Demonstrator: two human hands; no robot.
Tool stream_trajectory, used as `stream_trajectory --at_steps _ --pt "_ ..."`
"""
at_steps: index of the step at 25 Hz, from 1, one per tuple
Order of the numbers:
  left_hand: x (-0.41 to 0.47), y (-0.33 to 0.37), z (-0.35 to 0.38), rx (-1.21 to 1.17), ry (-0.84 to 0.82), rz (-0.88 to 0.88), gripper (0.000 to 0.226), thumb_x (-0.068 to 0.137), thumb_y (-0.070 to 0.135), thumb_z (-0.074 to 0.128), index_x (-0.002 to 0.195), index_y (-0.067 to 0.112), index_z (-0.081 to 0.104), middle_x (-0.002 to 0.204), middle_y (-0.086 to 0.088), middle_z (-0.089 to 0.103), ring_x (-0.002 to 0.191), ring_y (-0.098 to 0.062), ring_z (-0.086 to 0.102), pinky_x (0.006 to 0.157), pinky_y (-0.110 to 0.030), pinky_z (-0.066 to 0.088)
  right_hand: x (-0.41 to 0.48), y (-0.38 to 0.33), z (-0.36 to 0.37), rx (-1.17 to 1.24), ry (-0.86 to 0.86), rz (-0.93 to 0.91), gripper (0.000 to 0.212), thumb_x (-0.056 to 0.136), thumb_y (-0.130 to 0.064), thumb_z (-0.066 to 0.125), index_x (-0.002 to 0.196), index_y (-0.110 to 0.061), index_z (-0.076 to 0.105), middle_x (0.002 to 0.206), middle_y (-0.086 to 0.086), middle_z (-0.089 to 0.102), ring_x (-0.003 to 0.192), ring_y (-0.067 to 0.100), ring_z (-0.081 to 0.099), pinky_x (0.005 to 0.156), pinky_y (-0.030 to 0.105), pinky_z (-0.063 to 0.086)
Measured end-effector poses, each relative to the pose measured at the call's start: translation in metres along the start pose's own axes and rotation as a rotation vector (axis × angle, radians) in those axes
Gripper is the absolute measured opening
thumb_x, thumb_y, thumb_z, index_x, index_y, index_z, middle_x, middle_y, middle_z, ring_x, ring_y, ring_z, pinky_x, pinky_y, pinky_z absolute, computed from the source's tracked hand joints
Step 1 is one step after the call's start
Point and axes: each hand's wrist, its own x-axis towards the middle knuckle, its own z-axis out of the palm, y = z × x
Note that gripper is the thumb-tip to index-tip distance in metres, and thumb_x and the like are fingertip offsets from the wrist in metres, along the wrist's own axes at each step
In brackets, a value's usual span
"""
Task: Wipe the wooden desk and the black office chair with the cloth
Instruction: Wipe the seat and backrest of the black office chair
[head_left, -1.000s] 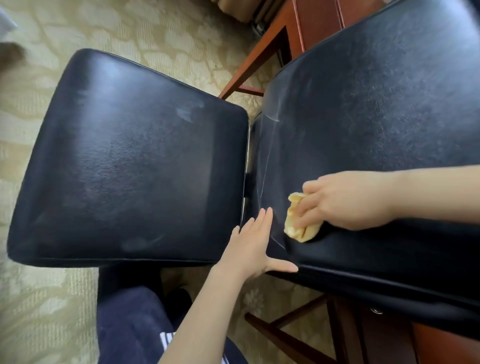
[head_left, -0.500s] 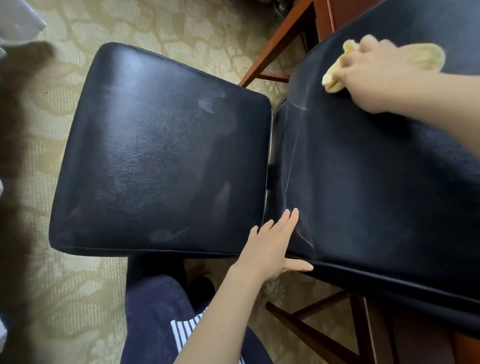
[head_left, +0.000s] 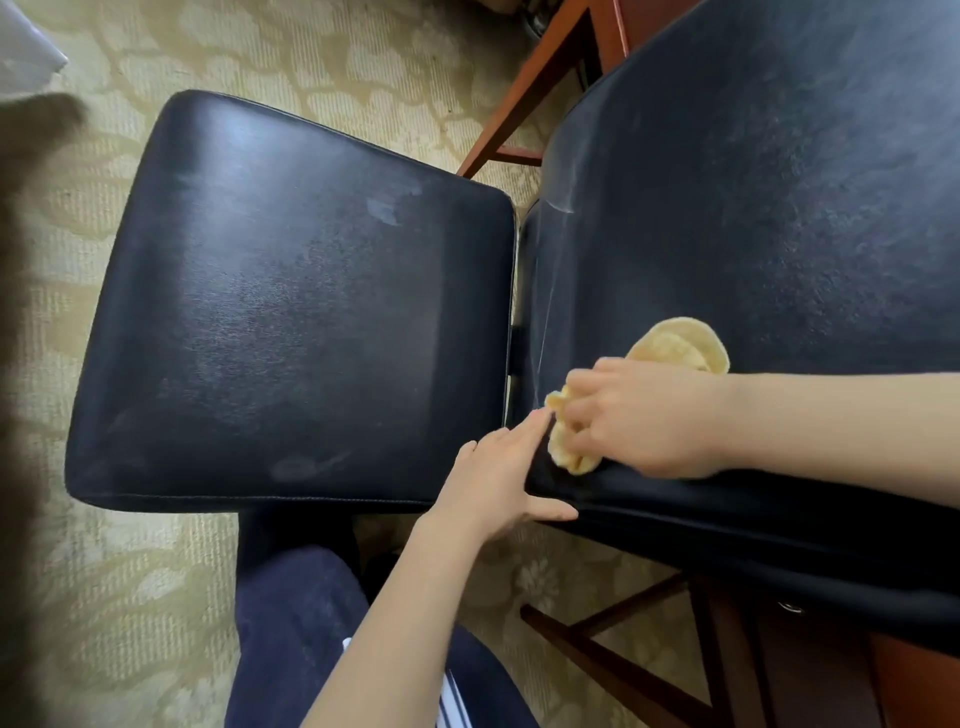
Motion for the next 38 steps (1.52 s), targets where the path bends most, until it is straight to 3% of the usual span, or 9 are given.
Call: stream_trajectory --at_steps 2,5,8,12,16,19,25,33,38 --pt "-0.001 -0.004 0.002 -0.008 0.046 -0.070 0.096 0.070 0.051 0.076 0.145 0.020 0.025 0.142 0.001 0.044 0.129 -0.021 0.040 0.107 -0.040 0.034 -0.006 -0.008 0.003 0.038 0.003 -0.095 0.033 0.093 -0.024 0.042 0.124 -0.024 0.052 0.120 -0.004 0.049 0.107 0.019 0.032 0.081 0.028 0.026" --pt "-0.004 -0.007 0.001 -0.003 0.039 -0.115 0.111 0.068 0.054 0.076 0.151 0.017 0.012 0.156 0.001 0.024 0.141 -0.021 0.025 0.113 -0.037 0.026 0.001 -0.002 0.003 0.014 -0.032 -0.146 0.039 0.096 -0.022 0.039 0.133 -0.032 0.045 0.127 -0.007 0.047 0.111 0.019 0.031 0.084 0.029 0.028" --pt "-0.007 -0.008 -0.007 -0.041 0.115 -0.108 0.110 0.063 0.053 0.079 0.149 0.019 0.019 0.151 0.003 0.033 0.136 -0.018 0.031 0.107 -0.032 0.029 0.029 0.014 0.003 -0.070 -0.072 -0.104 0.039 0.099 -0.022 0.037 0.135 -0.036 0.046 0.133 -0.007 0.045 0.115 0.020 0.034 0.088 0.030 0.034" --pt "-0.012 -0.011 -0.005 -0.010 0.134 -0.119 0.110 0.061 0.057 0.078 0.147 0.017 0.022 0.148 0.002 0.036 0.135 -0.020 0.033 0.103 -0.033 0.031 0.075 0.041 0.004 -0.191 -0.134 0.135 0.031 0.099 -0.025 0.044 0.127 -0.026 0.056 0.132 -0.001 0.048 0.119 0.022 0.037 0.087 0.031 0.039" --pt "-0.015 -0.014 0.002 -0.031 0.056 -0.171 0.118 0.063 0.059 0.076 0.151 0.015 0.011 0.154 0.000 0.027 0.140 -0.020 0.025 0.110 -0.034 0.025 0.093 0.071 -0.003 -0.161 -0.061 0.573 0.028 0.094 -0.026 0.052 0.119 -0.019 0.060 0.126 0.003 0.049 0.116 0.023 0.036 0.077 0.029 0.028" --pt "-0.011 -0.015 0.000 -0.050 0.068 -0.207 0.106 0.064 0.057 0.077 0.144 0.013 0.024 0.147 0.000 0.037 0.133 -0.019 0.034 0.103 -0.030 0.031 0.103 0.066 -0.002 -0.075 -0.056 0.663 0.026 0.093 -0.024 0.050 0.116 -0.019 0.060 0.122 0.002 0.052 0.114 0.023 0.036 0.078 0.030 0.026" --pt "-0.015 -0.028 -0.013 -0.024 0.055 -0.299 0.115 0.069 0.053 0.076 0.152 0.015 0.005 0.159 -0.001 0.013 0.144 -0.020 0.016 0.114 -0.035 0.023 0.109 -0.008 0.017 0.006 -0.151 0.319 0.028 0.094 -0.030 0.047 0.118 -0.018 0.057 0.121 0.004 0.055 0.110 0.023 0.042 0.079 0.030 0.032" --pt "-0.006 -0.042 -0.035 -0.086 0.185 -0.304 0.094 0.081 0.035 0.072 0.151 0.022 0.011 0.157 0.004 0.019 0.142 -0.017 0.023 0.114 -0.036 0.026 0.023 -0.003 -0.010 0.053 -0.117 -0.160 0.039 0.095 -0.018 0.039 0.131 -0.028 0.052 0.135 0.003 0.043 0.109 0.023 0.036 0.086 0.034 0.039" --pt "0.047 -0.014 -0.036 -0.320 0.239 -0.135 0.098 0.076 0.055 0.067 0.151 0.031 0.009 0.158 0.014 0.009 0.144 -0.005 0.011 0.112 -0.023 0.014 -0.028 0.070 -0.031 0.049 -0.165 -0.032 0.053 0.093 -0.015 0.039 0.135 -0.046 0.037 0.134 -0.016 0.040 0.091 0.012 0.024 0.085 0.028 0.036"
